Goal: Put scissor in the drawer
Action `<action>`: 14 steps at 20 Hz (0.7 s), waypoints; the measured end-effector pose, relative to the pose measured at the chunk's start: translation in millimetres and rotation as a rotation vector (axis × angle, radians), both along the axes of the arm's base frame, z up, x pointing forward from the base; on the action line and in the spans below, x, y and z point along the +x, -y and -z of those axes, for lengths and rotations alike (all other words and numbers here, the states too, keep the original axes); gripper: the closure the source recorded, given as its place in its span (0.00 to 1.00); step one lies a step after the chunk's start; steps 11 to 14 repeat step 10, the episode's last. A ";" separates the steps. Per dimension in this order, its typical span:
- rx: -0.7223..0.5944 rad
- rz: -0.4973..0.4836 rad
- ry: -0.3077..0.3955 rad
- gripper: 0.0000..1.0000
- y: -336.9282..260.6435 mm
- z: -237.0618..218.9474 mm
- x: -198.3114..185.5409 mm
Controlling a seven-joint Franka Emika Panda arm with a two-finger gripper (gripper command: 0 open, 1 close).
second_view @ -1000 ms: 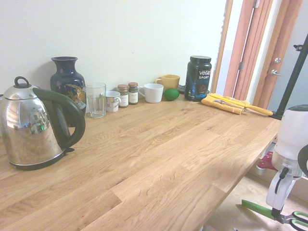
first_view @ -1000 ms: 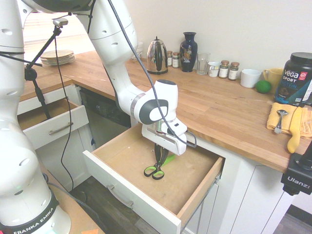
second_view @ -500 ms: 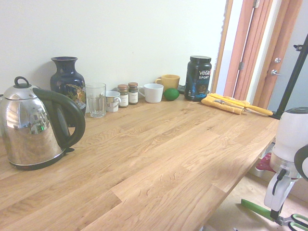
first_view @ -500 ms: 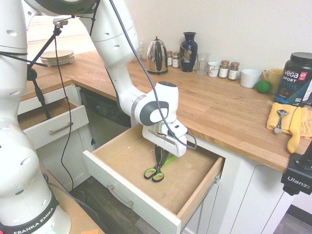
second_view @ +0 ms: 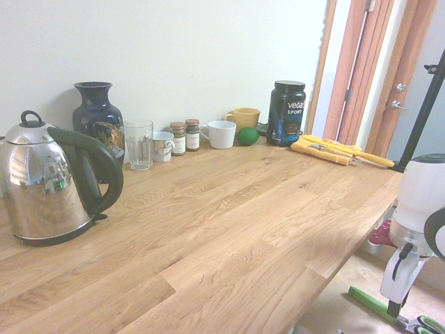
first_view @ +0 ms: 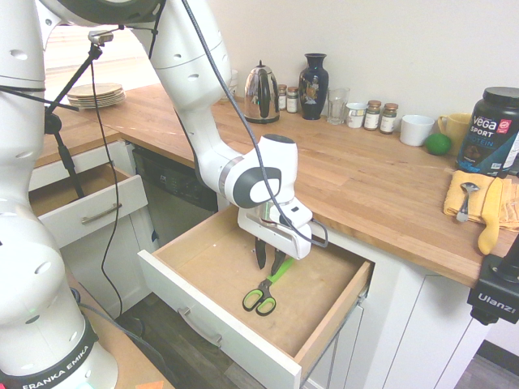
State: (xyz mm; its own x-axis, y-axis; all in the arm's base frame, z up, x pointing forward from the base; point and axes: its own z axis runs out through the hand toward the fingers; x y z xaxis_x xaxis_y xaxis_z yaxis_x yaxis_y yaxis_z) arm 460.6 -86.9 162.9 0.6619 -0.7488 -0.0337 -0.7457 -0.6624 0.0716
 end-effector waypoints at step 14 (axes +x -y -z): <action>0.012 0.017 0.058 0.00 -12.2 -74.2 0.0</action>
